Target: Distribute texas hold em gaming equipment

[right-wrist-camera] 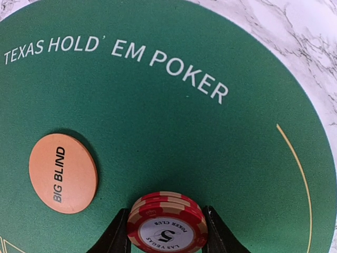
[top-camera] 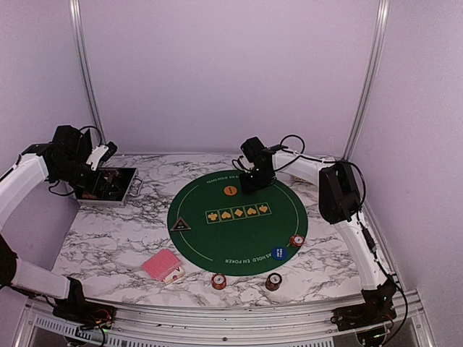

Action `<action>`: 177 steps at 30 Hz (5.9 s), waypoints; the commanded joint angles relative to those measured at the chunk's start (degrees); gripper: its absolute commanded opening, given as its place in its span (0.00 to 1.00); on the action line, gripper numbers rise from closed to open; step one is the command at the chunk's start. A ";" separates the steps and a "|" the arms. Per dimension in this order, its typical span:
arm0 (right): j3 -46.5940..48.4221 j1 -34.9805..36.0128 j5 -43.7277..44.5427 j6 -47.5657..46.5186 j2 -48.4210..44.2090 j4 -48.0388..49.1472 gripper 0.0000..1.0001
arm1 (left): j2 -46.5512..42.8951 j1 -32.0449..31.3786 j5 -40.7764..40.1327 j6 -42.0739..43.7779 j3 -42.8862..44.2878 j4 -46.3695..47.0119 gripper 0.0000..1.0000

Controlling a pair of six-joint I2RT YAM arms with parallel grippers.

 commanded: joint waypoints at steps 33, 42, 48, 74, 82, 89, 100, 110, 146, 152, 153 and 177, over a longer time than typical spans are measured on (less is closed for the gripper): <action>-39.02 29.35 -2.03 0.09 -38.33 3.48 0.88 | -2.23 0.25 1.19 -0.44 0.71 -1.72 0.99; -44.53 38.67 -4.91 2.48 -37.52 0.67 0.88 | -2.38 0.31 1.10 -0.52 0.65 -2.07 0.99; -45.78 39.30 -5.48 2.19 -35.59 1.87 0.84 | -2.72 0.31 1.09 -0.57 0.93 -2.38 0.99; -47.16 39.29 -9.20 0.03 -31.87 3.61 0.60 | -2.27 0.26 1.11 -0.88 2.29 -2.86 0.99; -46.76 39.29 -9.75 -0.31 -31.76 3.31 0.41 | -2.37 0.33 0.90 -0.87 2.53 -2.93 0.99; -46.94 39.29 -8.62 -0.55 -30.71 2.51 0.54 | -2.44 0.33 0.71 -0.70 2.77 -2.95 0.99; -45.33 39.38 -6.30 -0.48 -30.97 2.51 0.41 | -2.37 0.27 0.67 -0.52 3.00 -2.94 0.99; -44.97 39.38 -5.50 -0.03 -32.86 2.75 0.10 | -2.19 0.27 0.79 -0.52 2.91 -2.95 0.99; -1.07 29.41 -0.85 -0.74 -4.37 -0.33 0.06 | -2.36 0.30 0.99 0.58 1.70 -4.01 0.99; 0.07 29.05 -1.13 0.38 -1.12 2.04 0.06 | -1.97 0.28 0.78 0.74 1.76 -4.01 0.99; 0.09 28.97 -1.15 0.39 -0.80 2.17 0.06 | -1.94 0.29 0.71 0.71 1.83 -4.01 0.99; -1.85 28.31 -1.27 0.90 1.01 3.78 0.06 | -1.75 0.29 1.15 0.57 1.72 -4.01 0.99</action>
